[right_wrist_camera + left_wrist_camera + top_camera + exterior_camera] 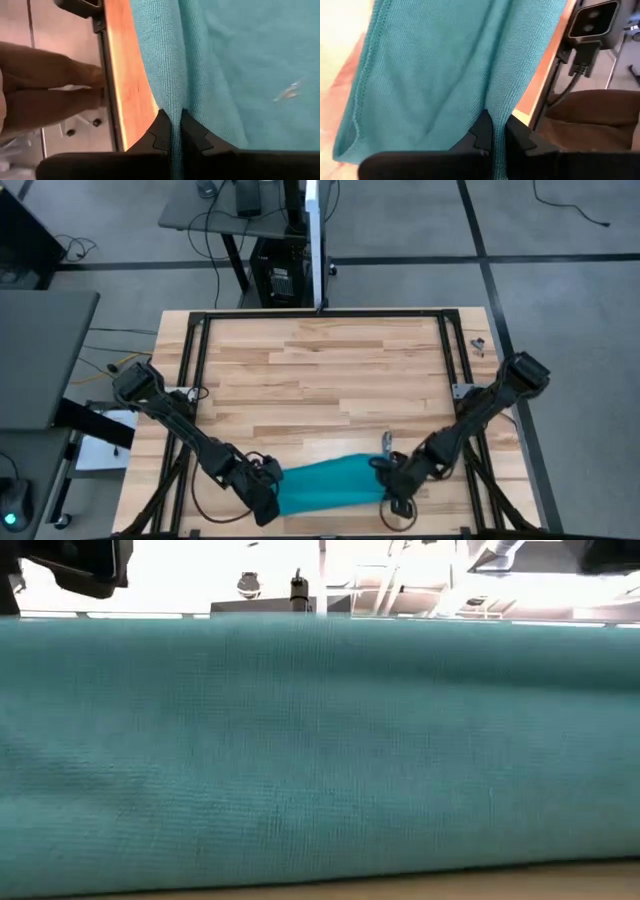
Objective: Roll towel
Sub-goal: Fold the towel
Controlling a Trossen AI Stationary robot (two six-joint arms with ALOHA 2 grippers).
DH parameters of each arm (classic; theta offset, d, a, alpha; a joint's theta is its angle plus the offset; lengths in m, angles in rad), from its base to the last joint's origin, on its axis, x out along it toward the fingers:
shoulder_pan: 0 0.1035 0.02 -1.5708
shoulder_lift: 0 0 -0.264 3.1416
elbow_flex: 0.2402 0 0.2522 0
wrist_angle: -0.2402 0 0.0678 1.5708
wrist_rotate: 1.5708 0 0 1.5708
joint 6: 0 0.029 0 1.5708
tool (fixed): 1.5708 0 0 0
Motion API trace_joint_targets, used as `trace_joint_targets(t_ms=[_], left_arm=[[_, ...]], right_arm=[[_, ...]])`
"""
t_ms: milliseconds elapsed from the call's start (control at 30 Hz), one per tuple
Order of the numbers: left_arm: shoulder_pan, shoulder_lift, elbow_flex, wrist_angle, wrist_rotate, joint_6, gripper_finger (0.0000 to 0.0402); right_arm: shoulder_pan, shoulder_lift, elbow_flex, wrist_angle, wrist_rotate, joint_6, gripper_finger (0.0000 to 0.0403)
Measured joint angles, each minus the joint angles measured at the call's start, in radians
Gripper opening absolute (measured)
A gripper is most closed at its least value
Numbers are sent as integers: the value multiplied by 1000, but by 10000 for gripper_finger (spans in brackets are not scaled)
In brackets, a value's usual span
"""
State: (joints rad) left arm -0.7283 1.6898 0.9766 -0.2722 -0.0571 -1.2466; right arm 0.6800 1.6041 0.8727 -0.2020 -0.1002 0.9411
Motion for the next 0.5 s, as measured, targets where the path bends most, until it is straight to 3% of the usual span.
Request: trace_joint_targets(t_ms=[500], left_arm=[[46,19,1,-82,-49,47,5]], right_arm=[[-162,-16,-93,-2,-59,-123,6]])
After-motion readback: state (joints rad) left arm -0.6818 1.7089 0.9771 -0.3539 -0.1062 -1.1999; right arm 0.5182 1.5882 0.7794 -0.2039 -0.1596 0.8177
